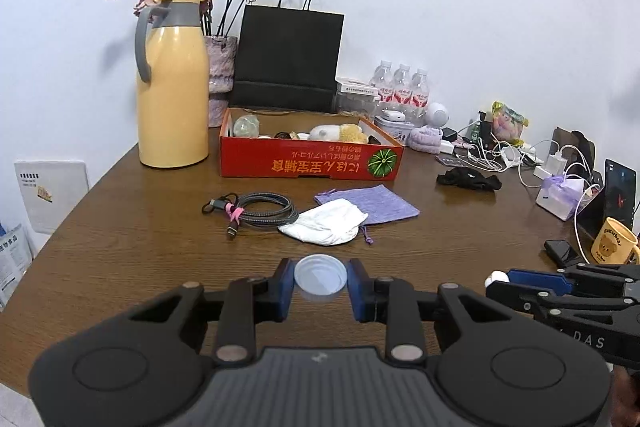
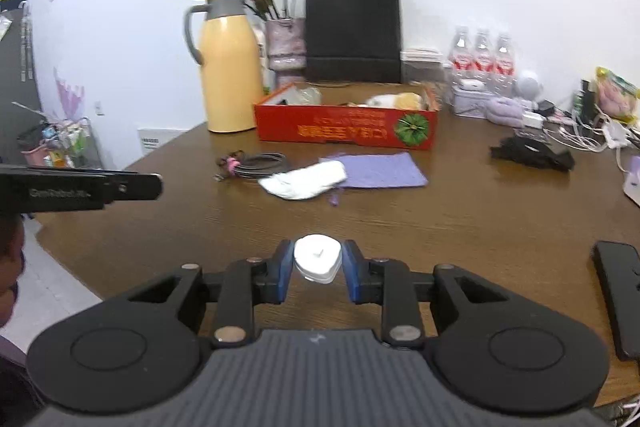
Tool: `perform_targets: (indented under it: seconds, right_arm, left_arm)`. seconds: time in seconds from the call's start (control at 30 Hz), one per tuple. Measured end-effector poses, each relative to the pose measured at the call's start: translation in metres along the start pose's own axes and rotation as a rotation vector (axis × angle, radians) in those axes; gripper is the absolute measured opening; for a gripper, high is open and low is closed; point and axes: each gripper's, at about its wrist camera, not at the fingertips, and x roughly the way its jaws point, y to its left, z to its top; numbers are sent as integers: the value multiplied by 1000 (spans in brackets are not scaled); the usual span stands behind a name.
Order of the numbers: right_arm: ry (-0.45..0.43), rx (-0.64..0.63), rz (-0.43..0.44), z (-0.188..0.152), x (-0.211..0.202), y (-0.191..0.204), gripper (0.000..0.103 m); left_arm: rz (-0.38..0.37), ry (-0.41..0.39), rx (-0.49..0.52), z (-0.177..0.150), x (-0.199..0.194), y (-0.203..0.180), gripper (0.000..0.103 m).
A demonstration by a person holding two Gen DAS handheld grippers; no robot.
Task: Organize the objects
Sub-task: 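Carry both white caps into the box and open both tools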
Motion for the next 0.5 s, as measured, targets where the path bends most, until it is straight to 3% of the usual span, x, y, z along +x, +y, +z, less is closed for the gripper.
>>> perform_targets:
  seconds: [0.1,0.27,0.4,0.5]
  right_arm:
    - [-1,-11,7,6,5,4,27]
    - [-58,-31,24,39,15,-3,27]
    - [-115,-77,-18,78,38,-14,27]
    - [-132,-67,1,114,62,-29,27]
  left_arm:
    - [-16,6,-3,8,8,2,27]
    - [-126,-26,27,49,33,8,27]
    - [-137,-70,74,92,62,15,27]
    - [-129,-91,104,122,90,18,27]
